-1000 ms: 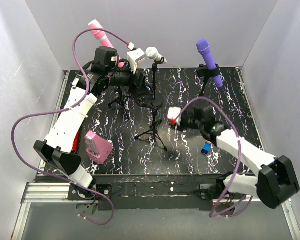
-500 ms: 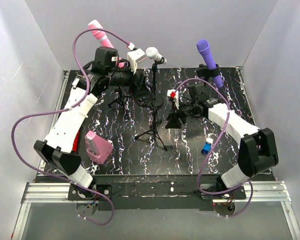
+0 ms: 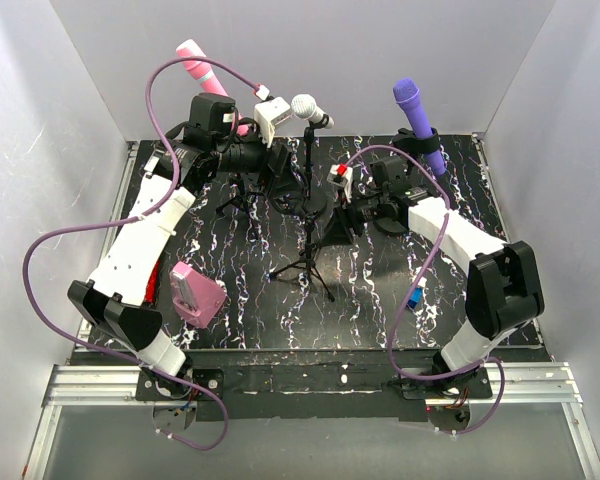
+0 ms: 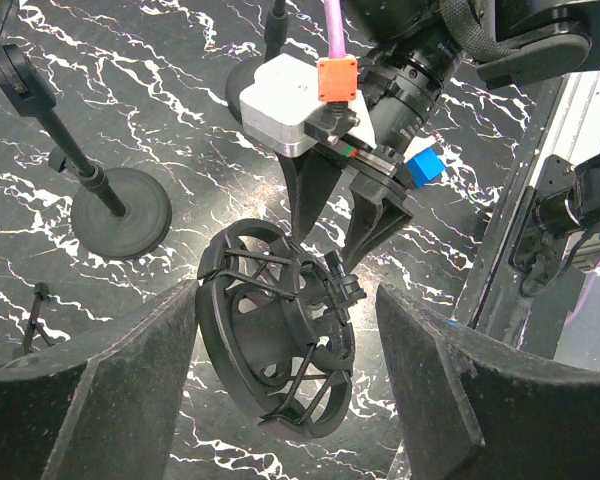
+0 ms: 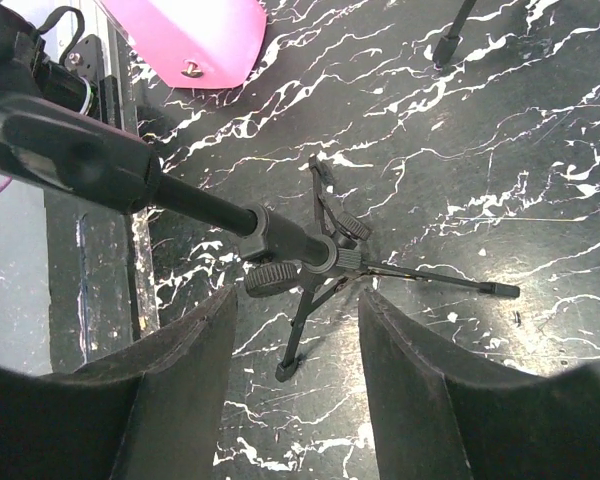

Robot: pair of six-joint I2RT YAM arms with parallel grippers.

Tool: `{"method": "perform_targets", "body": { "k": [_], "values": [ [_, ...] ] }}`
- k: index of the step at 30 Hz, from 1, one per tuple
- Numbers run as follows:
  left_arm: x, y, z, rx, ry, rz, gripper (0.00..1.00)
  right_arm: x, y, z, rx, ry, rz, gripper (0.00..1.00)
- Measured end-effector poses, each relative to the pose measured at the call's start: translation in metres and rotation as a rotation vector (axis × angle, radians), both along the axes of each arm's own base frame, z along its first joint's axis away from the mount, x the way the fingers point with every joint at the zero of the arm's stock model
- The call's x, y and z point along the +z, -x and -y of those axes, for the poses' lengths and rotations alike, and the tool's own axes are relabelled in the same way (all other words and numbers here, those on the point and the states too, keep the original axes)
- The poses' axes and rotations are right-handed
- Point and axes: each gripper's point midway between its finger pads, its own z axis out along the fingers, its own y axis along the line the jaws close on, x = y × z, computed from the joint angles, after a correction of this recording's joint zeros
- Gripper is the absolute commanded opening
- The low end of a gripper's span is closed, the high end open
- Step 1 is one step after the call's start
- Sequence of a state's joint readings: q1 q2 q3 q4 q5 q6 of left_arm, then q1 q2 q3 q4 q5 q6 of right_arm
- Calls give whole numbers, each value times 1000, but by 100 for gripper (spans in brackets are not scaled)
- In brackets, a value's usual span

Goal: Remove the microphone from the stand

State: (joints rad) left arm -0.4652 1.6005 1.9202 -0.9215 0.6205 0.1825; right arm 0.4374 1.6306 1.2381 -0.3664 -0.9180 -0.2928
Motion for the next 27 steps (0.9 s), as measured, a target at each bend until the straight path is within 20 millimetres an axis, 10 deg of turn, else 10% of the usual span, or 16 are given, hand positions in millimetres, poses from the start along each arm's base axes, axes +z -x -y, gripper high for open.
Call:
{"method": "perform_targets", "body": {
  "k": [10, 21, 27],
  "values": [
    [0, 0, 0, -1, -1, 1, 70, -11, -4, -6, -41, 33, -17, 57],
    [2, 0, 1, -2, 0, 7, 70, -82, 1, 18, -115, 210, -60, 57],
    [4, 0, 2, -6, 6, 7, 96, -82, -2, 18, -117, 209, -36, 59]
  ]
}}
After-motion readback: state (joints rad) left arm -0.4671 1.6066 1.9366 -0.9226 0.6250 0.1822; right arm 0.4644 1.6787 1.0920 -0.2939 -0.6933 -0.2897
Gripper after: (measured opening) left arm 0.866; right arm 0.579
